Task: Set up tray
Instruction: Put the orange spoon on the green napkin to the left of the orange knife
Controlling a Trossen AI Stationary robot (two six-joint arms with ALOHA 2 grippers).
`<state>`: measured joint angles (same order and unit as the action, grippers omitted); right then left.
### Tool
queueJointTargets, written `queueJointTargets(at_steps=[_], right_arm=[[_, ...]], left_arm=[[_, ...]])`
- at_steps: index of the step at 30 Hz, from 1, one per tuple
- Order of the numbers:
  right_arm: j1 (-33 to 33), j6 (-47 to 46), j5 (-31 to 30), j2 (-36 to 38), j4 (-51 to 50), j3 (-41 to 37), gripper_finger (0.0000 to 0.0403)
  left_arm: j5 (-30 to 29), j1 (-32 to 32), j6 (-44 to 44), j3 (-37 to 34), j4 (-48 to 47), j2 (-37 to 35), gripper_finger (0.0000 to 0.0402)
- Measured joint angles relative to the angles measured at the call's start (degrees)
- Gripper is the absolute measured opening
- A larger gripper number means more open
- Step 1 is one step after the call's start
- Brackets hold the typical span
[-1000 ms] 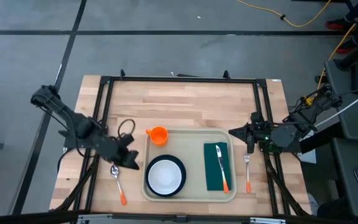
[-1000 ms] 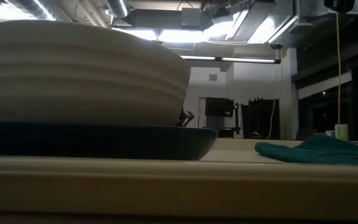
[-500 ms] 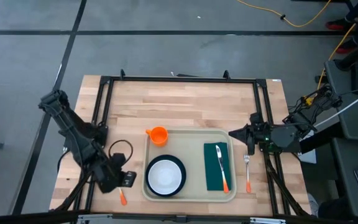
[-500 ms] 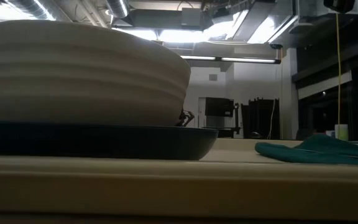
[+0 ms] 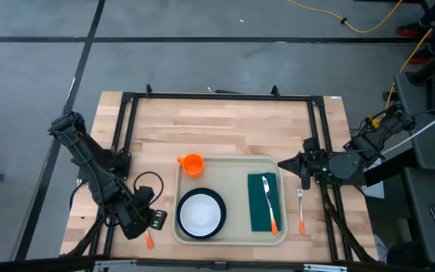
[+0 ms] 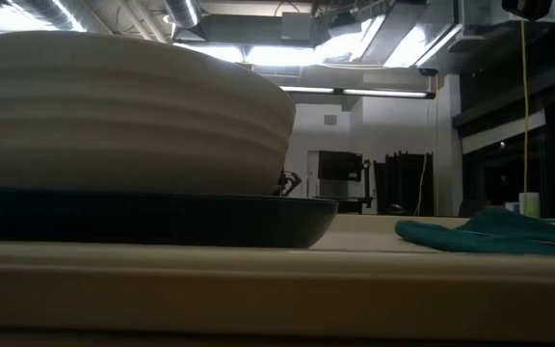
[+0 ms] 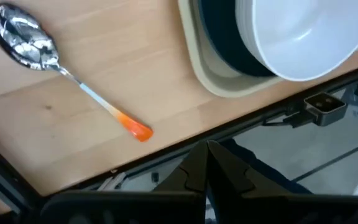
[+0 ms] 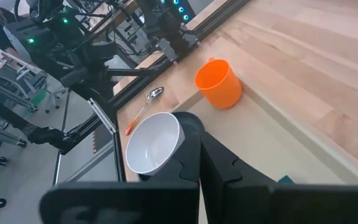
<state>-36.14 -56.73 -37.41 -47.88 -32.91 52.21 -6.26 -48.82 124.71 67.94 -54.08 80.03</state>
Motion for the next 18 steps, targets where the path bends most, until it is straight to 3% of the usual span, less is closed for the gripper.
queueJointTargets(at_steps=[14, 16, 18], right_arm=[[0.00, -0.79, -0.06, 0.00, 0.02, 0.00, 0.0000], [0.02, -1.57, -0.24, 0.00, 0.02, 0.00, 0.0000], [0.00, -1.55, -0.28, 0.00, 0.04, 0.00, 0.0000]], left_arm=[[-0.11, 0.00, -11.42, 0.00, 4.85, 0.00, 0.0004], [-0.56, 0.00, -10.01, 0.00, 4.81, 0.02, 0.0004], [-1.18, 0.00, -1.99, 0.00, 1.32, 0.56, 0.0004]])
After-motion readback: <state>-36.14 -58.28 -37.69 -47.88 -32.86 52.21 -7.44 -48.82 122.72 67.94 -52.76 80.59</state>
